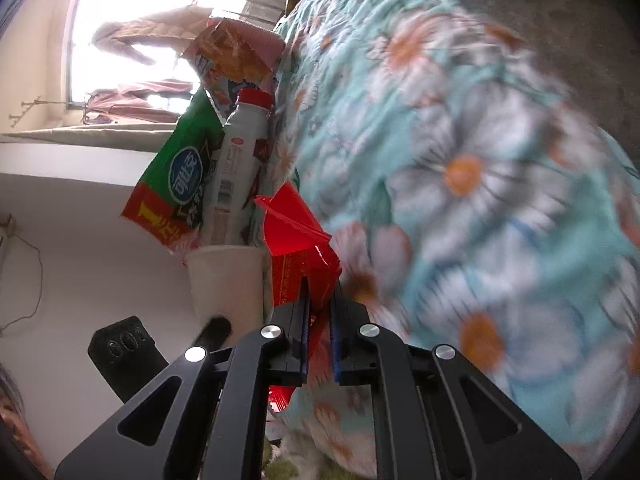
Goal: Collect trash
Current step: 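Grasp the white paper cup with the left gripper while the right gripper grasps the red plastic cup, then lift the white paper cup and red cup off the bed with both grippers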
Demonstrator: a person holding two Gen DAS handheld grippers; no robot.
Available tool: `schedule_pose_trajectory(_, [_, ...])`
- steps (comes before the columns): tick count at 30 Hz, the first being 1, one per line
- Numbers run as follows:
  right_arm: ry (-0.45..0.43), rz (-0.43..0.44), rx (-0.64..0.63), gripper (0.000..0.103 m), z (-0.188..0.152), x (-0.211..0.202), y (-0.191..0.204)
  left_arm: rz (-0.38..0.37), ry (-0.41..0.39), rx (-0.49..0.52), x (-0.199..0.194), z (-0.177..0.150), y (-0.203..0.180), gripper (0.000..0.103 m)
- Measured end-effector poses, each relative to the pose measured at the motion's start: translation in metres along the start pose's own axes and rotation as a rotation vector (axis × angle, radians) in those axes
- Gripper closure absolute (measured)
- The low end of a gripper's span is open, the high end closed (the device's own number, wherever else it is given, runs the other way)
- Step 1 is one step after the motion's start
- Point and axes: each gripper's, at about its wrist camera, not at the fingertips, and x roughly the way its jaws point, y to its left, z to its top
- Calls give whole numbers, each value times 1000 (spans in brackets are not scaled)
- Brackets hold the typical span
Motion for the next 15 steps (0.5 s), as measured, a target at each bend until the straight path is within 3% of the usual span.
schedule_pose_trajectory(4, [-6,-25,-12,94,-7,-4,-5,2,-11,24,-2,-4,-5,36])
schedule_pose_trajectory(15, [-25,-69,-50,91,-14,-4,2,1,-43,-63,11,14,-4,36])
